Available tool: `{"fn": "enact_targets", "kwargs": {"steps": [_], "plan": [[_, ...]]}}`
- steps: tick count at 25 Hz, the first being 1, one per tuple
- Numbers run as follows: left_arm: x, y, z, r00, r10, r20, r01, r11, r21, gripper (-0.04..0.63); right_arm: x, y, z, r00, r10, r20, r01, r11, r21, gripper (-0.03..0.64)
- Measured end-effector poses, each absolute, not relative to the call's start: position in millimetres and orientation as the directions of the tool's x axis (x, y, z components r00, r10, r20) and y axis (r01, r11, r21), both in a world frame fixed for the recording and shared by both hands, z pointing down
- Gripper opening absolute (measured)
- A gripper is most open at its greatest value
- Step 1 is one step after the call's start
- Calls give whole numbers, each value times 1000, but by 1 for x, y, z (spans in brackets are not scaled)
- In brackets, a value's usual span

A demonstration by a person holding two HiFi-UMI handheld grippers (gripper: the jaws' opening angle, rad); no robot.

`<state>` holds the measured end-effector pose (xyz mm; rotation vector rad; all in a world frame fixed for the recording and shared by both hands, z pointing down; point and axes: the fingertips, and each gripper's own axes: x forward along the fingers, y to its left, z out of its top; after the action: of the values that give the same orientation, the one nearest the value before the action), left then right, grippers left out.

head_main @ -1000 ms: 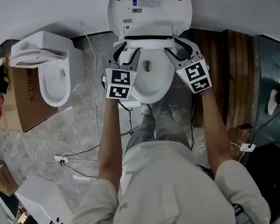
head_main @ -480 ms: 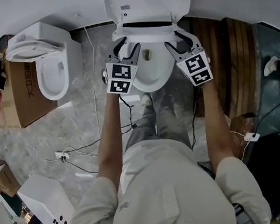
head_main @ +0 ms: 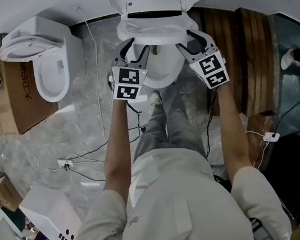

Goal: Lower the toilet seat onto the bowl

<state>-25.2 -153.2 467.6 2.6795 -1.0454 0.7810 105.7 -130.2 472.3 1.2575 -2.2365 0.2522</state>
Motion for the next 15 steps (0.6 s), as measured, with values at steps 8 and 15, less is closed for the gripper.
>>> {"fn": "enact_targets", "kwargs": {"steps": [8, 15], "plan": [[-32, -128, 484, 629, -564, 535, -659, -752, -18, 216, 100, -105, 490, -403, -716, 570, -836, 542, 90, 238], [-34, -106, 499, 635, -544, 549, -649, -761, -2, 219, 97, -83, 505, -407, -705, 581, -828, 553, 90, 243]]}}
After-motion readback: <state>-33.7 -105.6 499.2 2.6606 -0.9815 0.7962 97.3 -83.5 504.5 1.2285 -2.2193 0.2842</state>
